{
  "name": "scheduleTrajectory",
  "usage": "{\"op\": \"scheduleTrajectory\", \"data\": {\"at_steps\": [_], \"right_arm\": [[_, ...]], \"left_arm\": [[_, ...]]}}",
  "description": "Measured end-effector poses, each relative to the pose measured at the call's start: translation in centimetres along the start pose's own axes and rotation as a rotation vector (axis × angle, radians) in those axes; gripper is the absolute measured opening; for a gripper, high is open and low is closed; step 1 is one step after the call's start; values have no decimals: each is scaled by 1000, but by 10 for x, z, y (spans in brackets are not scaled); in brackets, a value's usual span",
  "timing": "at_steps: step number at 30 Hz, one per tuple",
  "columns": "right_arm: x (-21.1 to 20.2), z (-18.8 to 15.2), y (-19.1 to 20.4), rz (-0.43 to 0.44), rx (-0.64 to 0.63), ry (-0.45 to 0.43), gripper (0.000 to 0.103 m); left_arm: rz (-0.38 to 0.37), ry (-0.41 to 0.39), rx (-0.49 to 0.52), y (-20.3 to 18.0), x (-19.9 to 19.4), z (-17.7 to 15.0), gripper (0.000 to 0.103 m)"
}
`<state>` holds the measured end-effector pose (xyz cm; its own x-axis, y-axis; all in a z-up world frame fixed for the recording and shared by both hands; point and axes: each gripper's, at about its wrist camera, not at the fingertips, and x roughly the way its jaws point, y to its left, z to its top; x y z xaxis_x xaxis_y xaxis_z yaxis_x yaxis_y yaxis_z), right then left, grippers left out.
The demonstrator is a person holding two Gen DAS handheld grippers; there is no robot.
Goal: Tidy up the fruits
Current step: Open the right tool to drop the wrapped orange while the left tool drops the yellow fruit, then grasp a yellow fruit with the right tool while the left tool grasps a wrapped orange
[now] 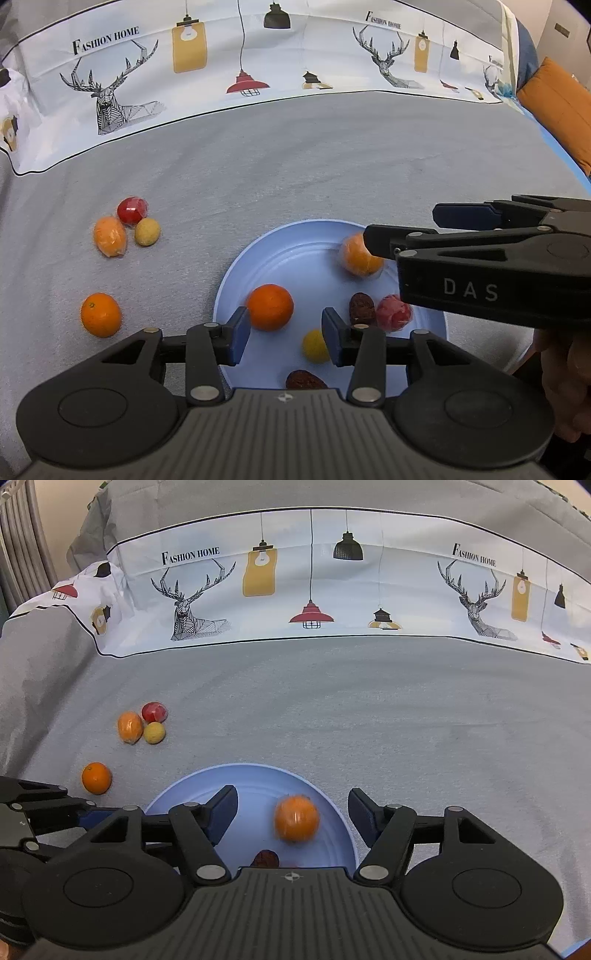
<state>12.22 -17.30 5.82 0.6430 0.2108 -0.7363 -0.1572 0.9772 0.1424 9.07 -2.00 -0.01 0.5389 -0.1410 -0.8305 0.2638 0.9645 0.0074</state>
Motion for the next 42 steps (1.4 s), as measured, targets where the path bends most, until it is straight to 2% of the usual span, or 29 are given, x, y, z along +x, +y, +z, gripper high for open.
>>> {"op": "scheduleTrajectory", "data": {"at_steps": [11, 13, 14, 15, 16, 18, 20, 22, 26, 29, 31, 32, 33, 36, 38, 40, 42], "right_arm": [[-1, 0, 0, -16, 2, -7, 71], [-1, 1, 0, -19, 6, -13, 71], [-1, 2, 0, -23, 7, -19, 70], [-2, 3, 1, -28, 7, -26, 69], [-3, 4, 1, -32, 9, -37, 67], [-4, 7, 1, -30, 24, -60, 54], [-6, 10, 1, -19, 45, -82, 28], [-8, 12, 1, 10, 65, -102, 13], [-16, 16, 10, 56, 76, -155, 12], [-19, 16, 19, 92, 61, -167, 12], [-19, 16, 25, 112, 44, -169, 12], [-19, 17, 27, 120, 35, -171, 12], [-19, 18, 29, 125, 27, -174, 12], [-16, 21, 33, 140, 6, -175, 12], [-9, 23, 37, 159, -3, -154, 12], [2, 26, 46, 184, -35, -123, 12], [11, 30, 55, 209, -66, -102, 13]], "left_arm": [[2, -29, -13, 3, -5, 2, 47], [13, -58, -26, 6, -12, 2, 35], [23, -81, -34, 8, -17, 2, 16], [35, -107, -41, 11, -23, 3, 8], [49, -137, -48, 13, -29, 2, 7], [74, -200, -68, 20, -45, 3, 3], [77, -251, -92, 27, -60, 5, 3], [85, -282, -79, 35, -72, 11, 3], [100, -336, -43, 66, -89, 28, 3], [86, -374, -127, 104, -85, 30, 3], [54, -385, -243, 133, -69, 15, 3], [34, -320, -355, 149, -55, 11, 3], [9, -305, -437, 162, -49, 9, 3], [-26, -318, -566, 185, -43, 12, 5], [-58, -278, -615, 191, -28, 14, 10], [-54, -225, -632, 195, -13, 17, 10], [-44, -205, -625, 199, -5, 21, 10]]}}
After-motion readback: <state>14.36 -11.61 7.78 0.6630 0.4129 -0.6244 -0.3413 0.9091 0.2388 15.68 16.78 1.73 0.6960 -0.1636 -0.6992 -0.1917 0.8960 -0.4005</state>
